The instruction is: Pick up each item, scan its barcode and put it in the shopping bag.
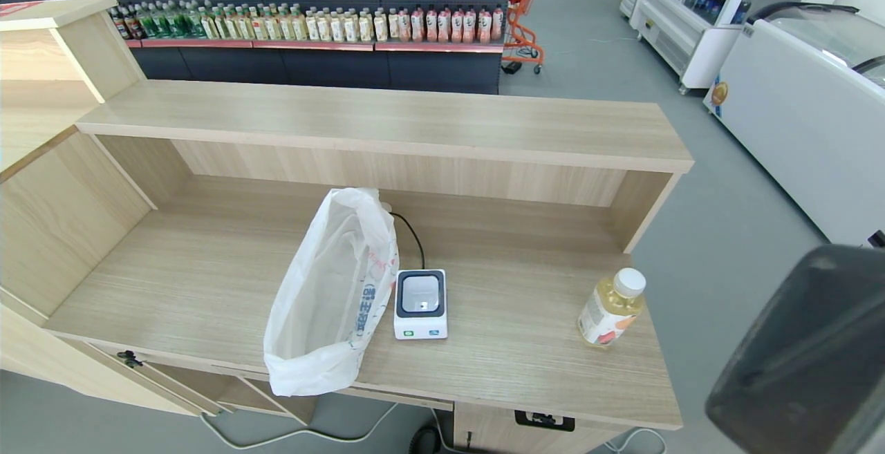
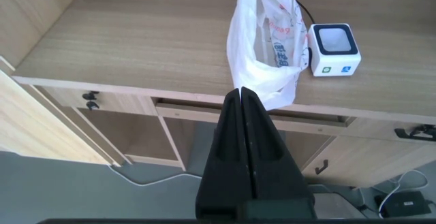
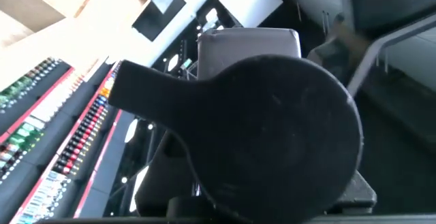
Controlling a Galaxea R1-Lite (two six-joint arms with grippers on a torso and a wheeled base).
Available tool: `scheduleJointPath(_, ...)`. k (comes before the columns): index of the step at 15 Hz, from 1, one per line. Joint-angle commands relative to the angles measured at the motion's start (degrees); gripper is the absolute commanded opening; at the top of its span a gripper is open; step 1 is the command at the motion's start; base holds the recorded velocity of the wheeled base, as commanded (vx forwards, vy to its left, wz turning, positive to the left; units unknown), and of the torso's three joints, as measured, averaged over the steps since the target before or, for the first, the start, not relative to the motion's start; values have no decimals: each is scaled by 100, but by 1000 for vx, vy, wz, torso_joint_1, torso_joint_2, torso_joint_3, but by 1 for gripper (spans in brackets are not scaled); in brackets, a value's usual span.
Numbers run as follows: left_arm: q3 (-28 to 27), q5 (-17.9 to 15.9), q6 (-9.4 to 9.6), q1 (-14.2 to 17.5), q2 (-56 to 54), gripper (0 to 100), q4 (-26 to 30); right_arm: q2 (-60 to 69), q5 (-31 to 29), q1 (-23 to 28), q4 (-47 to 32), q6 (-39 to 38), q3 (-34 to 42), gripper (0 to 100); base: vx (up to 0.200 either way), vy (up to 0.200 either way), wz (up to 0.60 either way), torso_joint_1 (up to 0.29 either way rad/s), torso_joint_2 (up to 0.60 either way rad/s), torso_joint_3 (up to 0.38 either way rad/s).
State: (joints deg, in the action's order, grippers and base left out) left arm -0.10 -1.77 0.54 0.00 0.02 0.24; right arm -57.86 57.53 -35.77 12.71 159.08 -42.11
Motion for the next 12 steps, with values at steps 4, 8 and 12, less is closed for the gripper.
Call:
scheduleJointPath(4, -8, 1, -1, 0, 6, 0, 2, -191, 4, 0, -23, 18, 62, 0, 0, 0, 0, 0, 0, 0)
scheduleJointPath(8, 1, 1, -1, 0, 6, 0, 2, -182, 4, 8, -23, 18, 89, 0, 0, 0, 0, 0, 0, 0)
scheduleJointPath(12, 1, 1, -1, 0, 6, 0, 2, -182, 4, 26, -23, 18, 89, 0, 0, 0, 0, 0, 0, 0)
